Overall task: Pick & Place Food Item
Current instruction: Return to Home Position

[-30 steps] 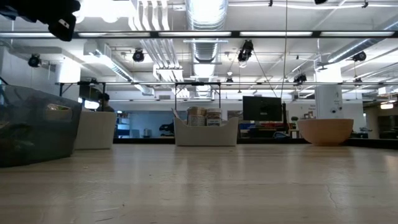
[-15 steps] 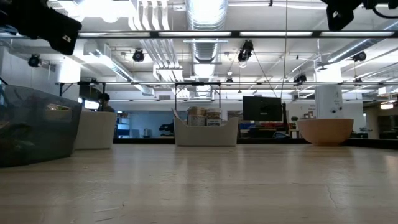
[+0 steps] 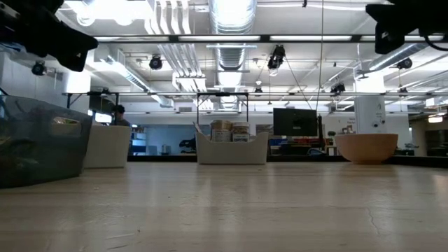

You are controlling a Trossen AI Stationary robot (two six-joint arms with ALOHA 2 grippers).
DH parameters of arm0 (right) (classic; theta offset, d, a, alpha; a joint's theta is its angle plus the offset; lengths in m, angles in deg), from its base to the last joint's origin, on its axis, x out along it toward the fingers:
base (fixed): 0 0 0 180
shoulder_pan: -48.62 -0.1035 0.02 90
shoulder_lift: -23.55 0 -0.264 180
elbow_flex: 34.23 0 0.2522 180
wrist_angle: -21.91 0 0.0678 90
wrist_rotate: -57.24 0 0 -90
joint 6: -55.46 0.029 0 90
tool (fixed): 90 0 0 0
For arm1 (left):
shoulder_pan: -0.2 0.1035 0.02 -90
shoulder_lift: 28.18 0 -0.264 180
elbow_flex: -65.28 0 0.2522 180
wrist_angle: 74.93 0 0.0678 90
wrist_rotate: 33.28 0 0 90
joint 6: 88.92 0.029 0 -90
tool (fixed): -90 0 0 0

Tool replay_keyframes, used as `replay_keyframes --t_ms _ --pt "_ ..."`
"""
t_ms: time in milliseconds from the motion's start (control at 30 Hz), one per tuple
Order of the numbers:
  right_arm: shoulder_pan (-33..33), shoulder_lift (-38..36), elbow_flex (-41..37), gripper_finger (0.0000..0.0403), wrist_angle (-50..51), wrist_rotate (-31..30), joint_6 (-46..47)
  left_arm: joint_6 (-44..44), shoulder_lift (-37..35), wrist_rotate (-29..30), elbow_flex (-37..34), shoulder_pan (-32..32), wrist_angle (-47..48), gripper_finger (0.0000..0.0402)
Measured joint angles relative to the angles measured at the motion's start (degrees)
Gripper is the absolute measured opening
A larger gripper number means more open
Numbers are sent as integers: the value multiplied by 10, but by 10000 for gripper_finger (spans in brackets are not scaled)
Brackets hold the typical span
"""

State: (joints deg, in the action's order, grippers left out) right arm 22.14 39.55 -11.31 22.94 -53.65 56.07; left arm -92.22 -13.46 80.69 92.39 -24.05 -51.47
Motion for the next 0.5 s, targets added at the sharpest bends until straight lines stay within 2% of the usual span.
replay_keyframes --t_ms 367,500 --pt "0 -53 -74 141 -13 32 8 0 0 0 -107 0 -163 0" --pt "0 -62 -87 141 -10 34 12 -19 0 0 -131 0 -193 0"
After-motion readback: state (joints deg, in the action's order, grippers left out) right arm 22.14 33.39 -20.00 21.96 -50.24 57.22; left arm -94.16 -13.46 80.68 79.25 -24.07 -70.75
